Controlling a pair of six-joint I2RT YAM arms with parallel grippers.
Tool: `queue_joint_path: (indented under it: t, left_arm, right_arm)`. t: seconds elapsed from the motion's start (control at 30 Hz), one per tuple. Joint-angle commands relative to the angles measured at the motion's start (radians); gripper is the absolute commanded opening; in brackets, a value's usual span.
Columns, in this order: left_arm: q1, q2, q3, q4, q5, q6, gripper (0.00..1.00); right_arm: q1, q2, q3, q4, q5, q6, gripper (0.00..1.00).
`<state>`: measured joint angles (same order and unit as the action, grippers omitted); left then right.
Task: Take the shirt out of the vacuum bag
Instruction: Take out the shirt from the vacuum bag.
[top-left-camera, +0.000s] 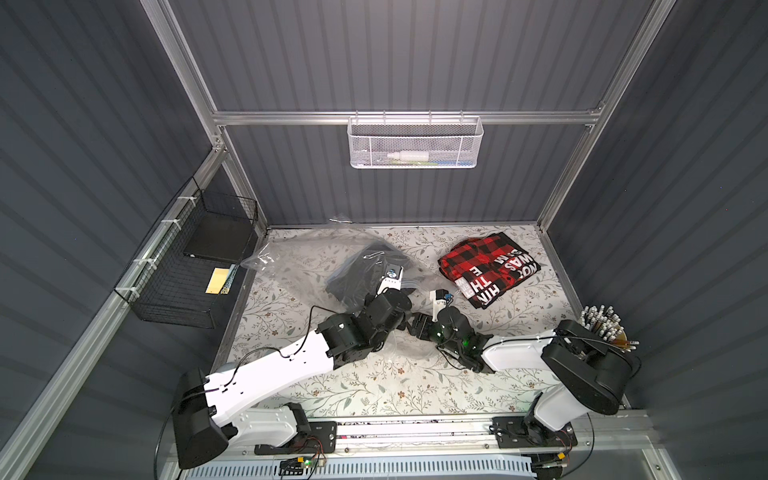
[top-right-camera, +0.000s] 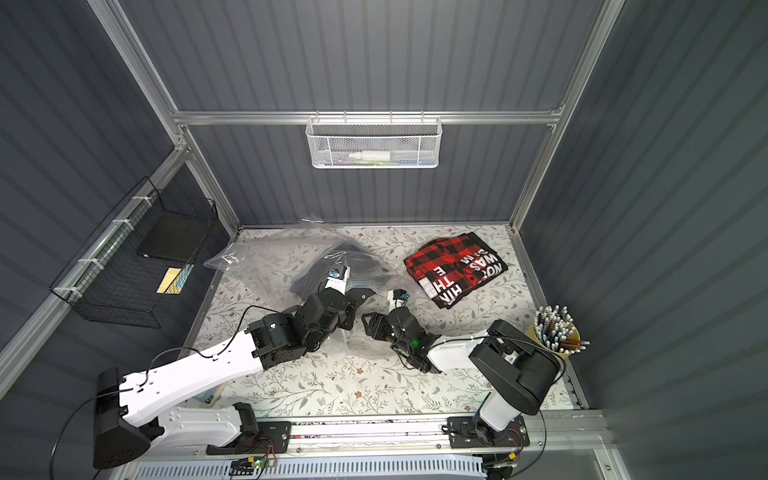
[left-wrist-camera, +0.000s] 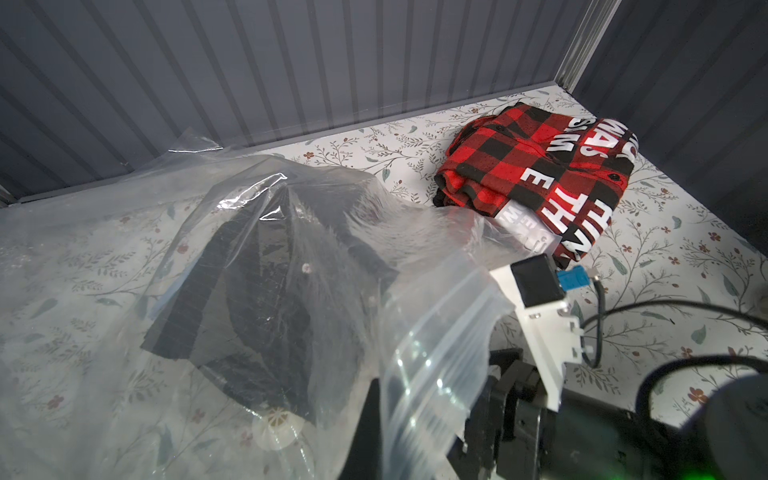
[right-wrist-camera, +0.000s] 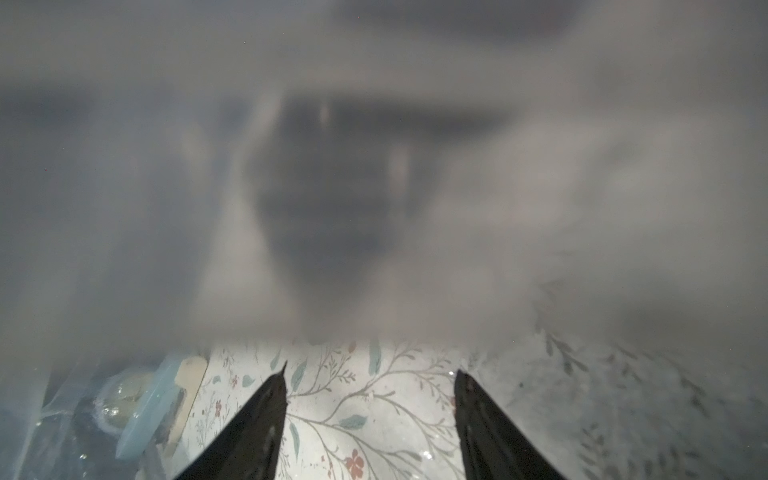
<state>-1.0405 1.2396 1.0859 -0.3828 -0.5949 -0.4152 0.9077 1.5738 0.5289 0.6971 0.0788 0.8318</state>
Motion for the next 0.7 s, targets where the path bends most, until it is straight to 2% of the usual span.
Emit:
queue_joint_path:
  t: [0.0,0.13,0.23,0.43,0.67]
  left_arm:
    - [-0.004,-0.009,0.017,0.012,-0.01,-0.01,0.0]
    - [-0.004,-0.004,0.01,0.013,-0.008,-0.011,0.0]
    - [-0.004,0.001,0.007,0.018,-0.008,-0.009,0.0]
    - [-0.004,0.018,0.018,0.02,-0.005,-0.002,0.0]
    - [-0.005,0.003,0.006,0.014,-0.01,-0.01,0.0]
  right_arm:
    - [0.057,-0.073,-0.042,0.031,0.153,0.006,0.67]
    - [0.098,-0.138,-0.105,0.02,0.196,0.027,0.67]
    - [0.118,-0.135,-0.122,0.021,0.192,0.026,0.67]
    - [0.125,-0.011,-0.049,0.048,0.117,0.002,0.67]
    - [0.125,0.126,0.063,0.082,0.102,-0.043,0.67]
